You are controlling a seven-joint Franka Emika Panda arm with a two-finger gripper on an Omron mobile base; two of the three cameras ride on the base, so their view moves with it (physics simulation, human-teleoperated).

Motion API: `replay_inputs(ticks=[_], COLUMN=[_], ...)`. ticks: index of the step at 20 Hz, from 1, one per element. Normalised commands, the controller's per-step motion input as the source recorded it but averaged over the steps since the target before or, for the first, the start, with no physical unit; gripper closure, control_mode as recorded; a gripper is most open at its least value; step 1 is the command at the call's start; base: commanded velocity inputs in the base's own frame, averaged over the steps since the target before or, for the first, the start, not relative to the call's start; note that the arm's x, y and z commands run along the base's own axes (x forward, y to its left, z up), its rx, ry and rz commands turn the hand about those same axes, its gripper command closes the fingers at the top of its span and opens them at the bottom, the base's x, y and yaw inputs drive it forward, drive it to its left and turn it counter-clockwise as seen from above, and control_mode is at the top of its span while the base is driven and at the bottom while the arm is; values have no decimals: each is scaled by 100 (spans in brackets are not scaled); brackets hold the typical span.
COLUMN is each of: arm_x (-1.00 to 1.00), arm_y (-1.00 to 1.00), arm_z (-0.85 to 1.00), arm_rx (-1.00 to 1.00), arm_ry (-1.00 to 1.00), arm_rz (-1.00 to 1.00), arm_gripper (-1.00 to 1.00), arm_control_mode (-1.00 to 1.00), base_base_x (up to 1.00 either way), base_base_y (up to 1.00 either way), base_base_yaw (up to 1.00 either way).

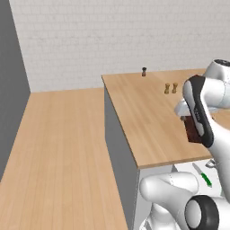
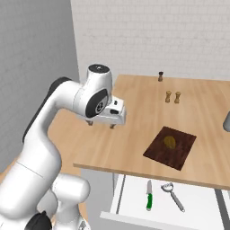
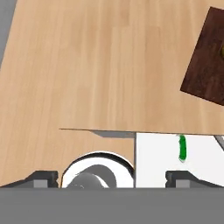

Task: Place the appropriate cutting tool for cutting the avocado skin on the cutting board.

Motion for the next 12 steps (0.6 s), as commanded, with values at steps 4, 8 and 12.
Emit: replay_inputs(ticks=[4, 8, 12], arm_x=[-80, -80, -81], arm_y=[-100, -76, -94], arm_z=[-73, -86, -72], arm_rx=[0, -3, 0], arm_ry=[9, 16, 10], arm_rz=[0, 0, -5], arm_gripper=[-100, -100, -100], arm_control_mode=[-100, -100, -100], base_base_x=[0, 0, 0], base_base_y=[0, 0, 0], base_base_yaw=[0, 0, 0])
